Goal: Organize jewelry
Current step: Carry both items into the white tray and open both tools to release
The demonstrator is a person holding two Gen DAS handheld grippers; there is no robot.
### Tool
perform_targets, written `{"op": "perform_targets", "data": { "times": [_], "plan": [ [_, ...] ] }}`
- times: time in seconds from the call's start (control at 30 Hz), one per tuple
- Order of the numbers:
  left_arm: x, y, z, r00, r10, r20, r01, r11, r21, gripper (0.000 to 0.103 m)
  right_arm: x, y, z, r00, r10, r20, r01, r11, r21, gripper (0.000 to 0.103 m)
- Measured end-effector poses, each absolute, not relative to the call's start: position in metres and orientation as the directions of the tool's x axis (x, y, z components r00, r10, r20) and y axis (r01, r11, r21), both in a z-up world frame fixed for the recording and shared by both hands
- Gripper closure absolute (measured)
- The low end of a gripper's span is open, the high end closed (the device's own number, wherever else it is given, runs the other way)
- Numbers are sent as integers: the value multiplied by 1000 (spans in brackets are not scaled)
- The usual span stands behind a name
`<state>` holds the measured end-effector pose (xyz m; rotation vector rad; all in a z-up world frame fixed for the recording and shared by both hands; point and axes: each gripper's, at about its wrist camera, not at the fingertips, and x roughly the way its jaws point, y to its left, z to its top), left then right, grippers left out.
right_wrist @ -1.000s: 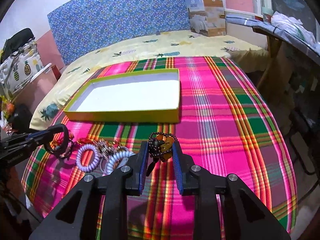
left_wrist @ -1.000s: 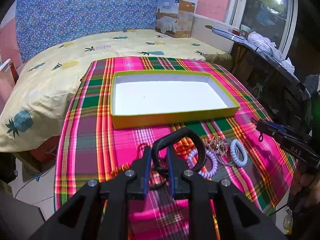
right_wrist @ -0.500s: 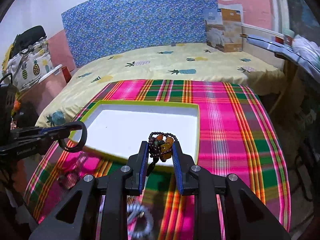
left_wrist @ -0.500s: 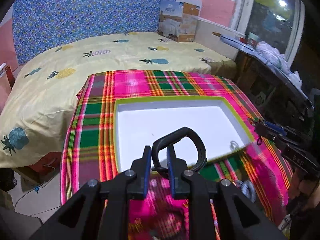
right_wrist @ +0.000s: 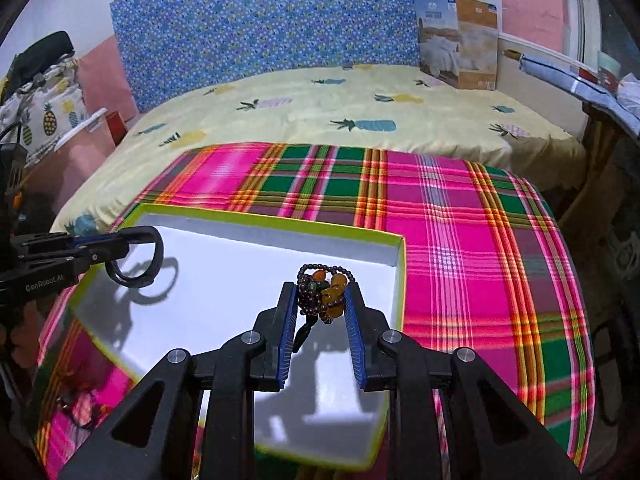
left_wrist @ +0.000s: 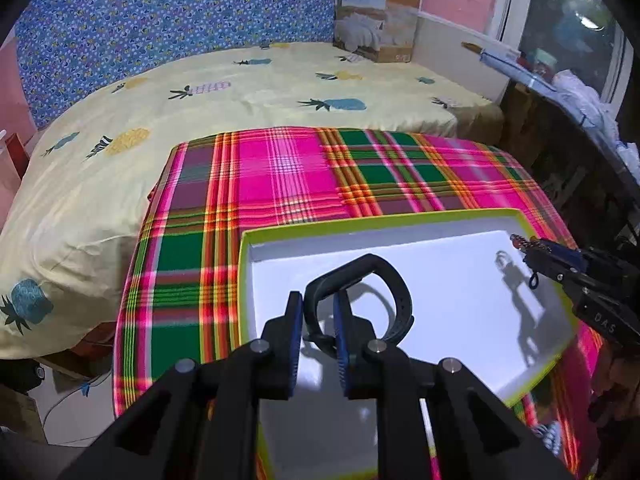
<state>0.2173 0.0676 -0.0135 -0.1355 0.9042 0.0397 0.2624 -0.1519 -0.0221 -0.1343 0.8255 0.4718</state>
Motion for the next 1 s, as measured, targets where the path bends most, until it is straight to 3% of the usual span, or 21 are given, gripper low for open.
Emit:
{"op": "perform_targets", "data": {
  "times": [0.33, 0.6, 0.73, 1.0],
  "plan": [
    [236, 69, -23, 603, 43, -796, -127, 991, -42, 87, 292, -150, -39, 562, 300, -771, -424, 905, 43, 78],
    [230, 72, -19, 617, 18, -787, -116, 991, -68, 86, 291, -152, -36, 560, 300, -772, -420, 906, 48, 77],
    [217, 71, -10, 637, 20, -770, -116, 991, -70, 85, 281, -154, -27, 573, 308, -760, -422, 905, 49, 66],
    [170, 62, 12, 685, 1, -728, -85, 993, -79, 83, 231, -164, 1, 603, 351, -717, -437, 897, 71, 65]
  ]
}}
